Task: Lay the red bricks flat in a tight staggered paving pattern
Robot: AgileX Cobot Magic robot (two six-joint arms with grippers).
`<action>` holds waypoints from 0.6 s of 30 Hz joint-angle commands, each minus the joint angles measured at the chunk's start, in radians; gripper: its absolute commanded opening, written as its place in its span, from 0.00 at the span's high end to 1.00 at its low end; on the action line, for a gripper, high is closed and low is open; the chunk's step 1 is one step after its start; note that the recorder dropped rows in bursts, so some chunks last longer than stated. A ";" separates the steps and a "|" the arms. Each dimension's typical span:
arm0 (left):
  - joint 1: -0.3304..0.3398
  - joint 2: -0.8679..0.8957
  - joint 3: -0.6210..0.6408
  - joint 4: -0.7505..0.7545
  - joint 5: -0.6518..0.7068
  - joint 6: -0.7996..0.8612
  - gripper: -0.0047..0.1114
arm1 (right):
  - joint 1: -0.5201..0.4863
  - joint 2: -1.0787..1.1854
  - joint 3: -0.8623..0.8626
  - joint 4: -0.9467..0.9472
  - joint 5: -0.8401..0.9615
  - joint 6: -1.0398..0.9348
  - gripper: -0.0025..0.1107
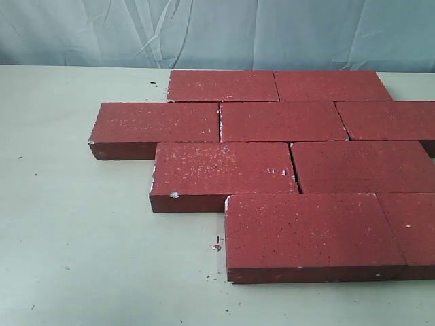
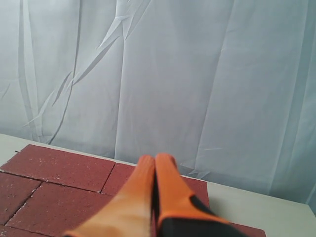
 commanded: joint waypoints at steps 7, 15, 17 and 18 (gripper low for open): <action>0.027 -0.190 0.144 -0.061 -0.011 -0.006 0.96 | -0.002 -0.005 0.004 0.001 -0.015 0.001 0.99; 0.027 -0.213 0.155 -0.063 0.002 -0.006 0.96 | -0.002 -0.005 0.004 0.001 -0.015 0.001 0.99; 0.027 -0.213 0.155 -0.063 0.009 -0.006 0.96 | -0.002 -0.005 0.004 0.001 -0.015 0.001 0.99; 0.027 -0.213 0.155 -0.063 0.023 -0.006 0.96 | -0.002 -0.005 0.004 0.001 -0.013 0.001 0.99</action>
